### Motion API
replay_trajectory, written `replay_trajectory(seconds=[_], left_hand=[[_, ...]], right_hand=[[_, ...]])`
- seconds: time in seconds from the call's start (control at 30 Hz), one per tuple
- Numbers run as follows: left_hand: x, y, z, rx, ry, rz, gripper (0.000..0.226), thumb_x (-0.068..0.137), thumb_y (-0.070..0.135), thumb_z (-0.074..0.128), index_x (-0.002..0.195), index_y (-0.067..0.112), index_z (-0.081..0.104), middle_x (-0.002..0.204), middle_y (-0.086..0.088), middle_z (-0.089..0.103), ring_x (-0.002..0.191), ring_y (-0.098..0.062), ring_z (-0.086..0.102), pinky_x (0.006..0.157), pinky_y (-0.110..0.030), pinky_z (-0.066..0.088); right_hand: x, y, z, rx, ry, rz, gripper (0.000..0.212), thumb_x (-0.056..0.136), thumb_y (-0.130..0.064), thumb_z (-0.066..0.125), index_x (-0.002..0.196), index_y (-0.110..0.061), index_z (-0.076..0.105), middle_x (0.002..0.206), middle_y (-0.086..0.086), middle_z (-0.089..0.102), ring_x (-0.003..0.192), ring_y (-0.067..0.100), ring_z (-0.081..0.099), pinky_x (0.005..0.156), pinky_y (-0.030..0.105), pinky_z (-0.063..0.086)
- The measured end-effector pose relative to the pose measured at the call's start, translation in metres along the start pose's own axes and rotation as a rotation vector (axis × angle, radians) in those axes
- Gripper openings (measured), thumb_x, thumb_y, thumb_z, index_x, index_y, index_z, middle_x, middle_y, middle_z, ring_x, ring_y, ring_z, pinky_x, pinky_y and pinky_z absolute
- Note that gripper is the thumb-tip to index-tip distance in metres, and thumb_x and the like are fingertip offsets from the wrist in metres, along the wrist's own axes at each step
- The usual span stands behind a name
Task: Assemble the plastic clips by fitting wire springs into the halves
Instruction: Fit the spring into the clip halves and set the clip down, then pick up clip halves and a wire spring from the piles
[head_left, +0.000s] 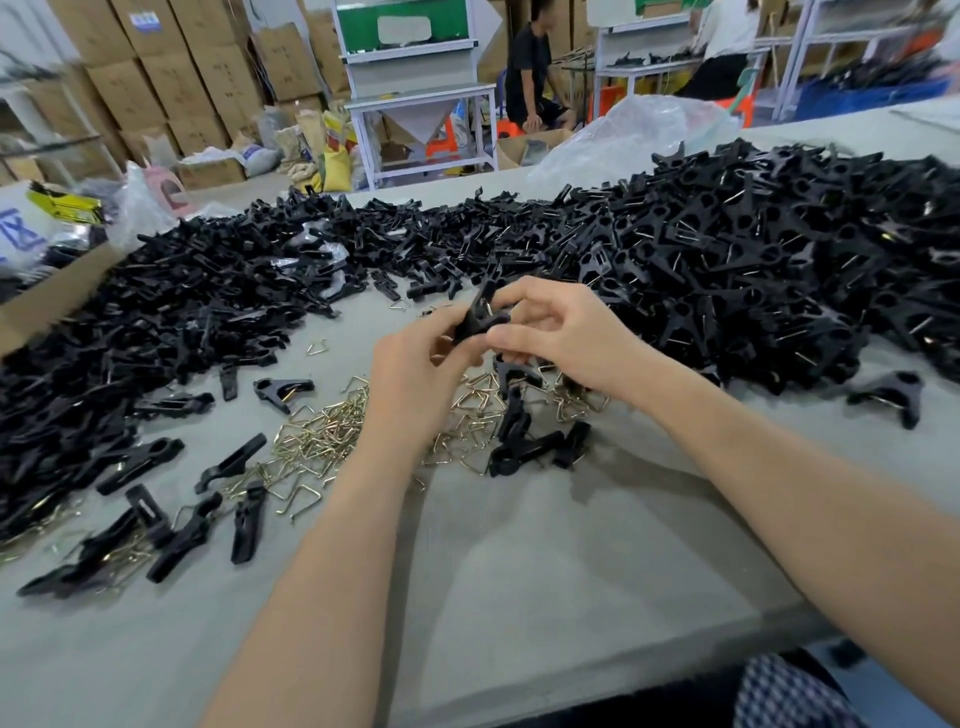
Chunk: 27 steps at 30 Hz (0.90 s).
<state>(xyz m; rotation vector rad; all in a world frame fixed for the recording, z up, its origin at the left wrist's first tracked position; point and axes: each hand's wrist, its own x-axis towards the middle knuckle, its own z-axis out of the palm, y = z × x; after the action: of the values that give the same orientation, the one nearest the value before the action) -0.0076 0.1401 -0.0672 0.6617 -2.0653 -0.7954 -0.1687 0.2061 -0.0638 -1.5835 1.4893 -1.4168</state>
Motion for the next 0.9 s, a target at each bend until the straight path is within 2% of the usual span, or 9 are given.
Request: replay_trajectory(seconds=[0.13, 0.23, 0.33, 0.43, 0.5, 0.6, 0.67, 0.8, 0.9], left_hand=[[0.003, -0.003, -0.001, 0.015, -0.079, -0.022, 0.013, 0.088, 0.023, 0.067, 0.097, 0.032, 0.069, 0.084, 0.003, 0.072, 0.072, -0.016, 0.067, 0.077, -0.043, 0.054], [0.003, -0.004, 0.002, 0.015, -0.132, -0.024, 0.025, 0.089, 0.023, 0.067, 0.096, 0.046, 0.065, 0.082, 0.011, 0.071, 0.069, -0.007, 0.063, 0.069, -0.021, 0.052], [0.003, -0.005, 0.003, 0.113, -0.138, 0.001, 0.021, 0.091, 0.027, 0.063, 0.109, 0.039, 0.067, 0.090, 0.027, 0.069, 0.083, 0.011, 0.060, 0.073, -0.004, 0.042], [0.007, -0.022, -0.010, 0.462, 0.032, -0.116, 0.037, 0.094, 0.042, 0.053, 0.127, 0.027, 0.061, 0.129, 0.005, 0.061, 0.128, -0.013, 0.046, 0.112, -0.041, 0.028], [0.008, -0.036, -0.029, 0.714, 0.194, -0.410, 0.045, 0.094, 0.046, 0.051, 0.135, 0.028, 0.053, 0.147, -0.005, 0.043, 0.143, -0.029, 0.020, 0.114, -0.062, 0.006], [0.003, -0.053, -0.058, 0.774, 0.285, -0.843, 0.058, 0.089, 0.045, 0.052, 0.144, 0.030, 0.038, 0.157, -0.017, 0.017, 0.145, -0.044, -0.005, 0.108, -0.068, -0.009], [0.001, -0.063, -0.071, 0.728, 0.260, -0.943, 0.061, 0.089, 0.040, 0.053, 0.145, 0.028, 0.035, 0.156, -0.021, 0.021, 0.144, -0.047, 0.002, 0.111, -0.066, -0.003], [0.000, -0.069, -0.069, 0.680, 0.188, -0.747, 0.042, 0.089, 0.021, 0.057, 0.131, 0.022, 0.058, 0.132, -0.015, 0.058, 0.121, -0.038, 0.051, 0.100, -0.042, 0.043], [0.000, -0.065, -0.062, 0.621, 0.269, -0.649, 0.029, 0.088, 0.011, 0.059, 0.115, 0.018, 0.070, 0.117, -0.016, 0.066, 0.105, -0.036, 0.060, 0.090, -0.038, 0.047]], right_hand=[[0.000, -0.002, -0.008, -0.013, -0.008, 0.023, 0.041, 0.076, -0.031, 0.078, 0.114, -0.025, 0.064, 0.089, -0.001, 0.072, 0.080, 0.012, 0.071, 0.078, 0.024, 0.053], [0.000, -0.003, -0.012, -0.060, -0.024, 0.011, 0.016, 0.078, -0.029, 0.077, 0.092, -0.028, 0.069, 0.087, -0.004, 0.072, 0.076, 0.006, 0.069, 0.069, 0.012, 0.049], [0.000, -0.005, -0.013, -0.073, 0.033, -0.023, 0.015, 0.078, -0.030, 0.076, 0.085, -0.021, 0.068, 0.083, -0.002, 0.073, 0.075, 0.008, 0.068, 0.072, 0.018, 0.053], [0.001, -0.010, -0.017, -0.138, 0.150, -0.089, 0.031, 0.075, -0.032, 0.078, 0.086, -0.008, 0.062, 0.083, 0.008, 0.070, 0.076, 0.021, 0.066, 0.071, 0.028, 0.055], [0.001, -0.012, -0.022, -0.103, 0.242, -0.123, 0.036, 0.076, -0.032, 0.077, 0.085, -0.002, 0.059, 0.083, 0.014, 0.067, 0.073, 0.025, 0.062, 0.075, 0.034, 0.053], [0.002, -0.012, -0.030, -0.112, 0.376, -0.150, 0.034, 0.082, -0.031, 0.073, 0.075, -0.002, 0.056, 0.068, 0.009, 0.057, 0.061, 0.012, 0.049, 0.064, 0.027, 0.045], [0.003, -0.010, -0.035, -0.172, 0.470, -0.178, 0.034, 0.083, -0.031, 0.072, 0.071, -0.005, 0.054, 0.061, 0.000, 0.050, 0.055, 0.006, 0.040, 0.057, 0.018, 0.038], [0.006, -0.004, -0.043, -0.277, 0.648, -0.176, 0.036, 0.078, -0.038, 0.076, 0.099, -0.014, 0.060, 0.086, -0.001, 0.061, 0.077, 0.011, 0.056, 0.071, 0.021, 0.047], [0.007, 0.002, -0.051, -0.363, 0.682, -0.172, 0.037, 0.076, -0.039, 0.077, 0.100, -0.017, 0.059, 0.088, 0.000, 0.061, 0.083, 0.016, 0.057, 0.075, 0.024, 0.047]])
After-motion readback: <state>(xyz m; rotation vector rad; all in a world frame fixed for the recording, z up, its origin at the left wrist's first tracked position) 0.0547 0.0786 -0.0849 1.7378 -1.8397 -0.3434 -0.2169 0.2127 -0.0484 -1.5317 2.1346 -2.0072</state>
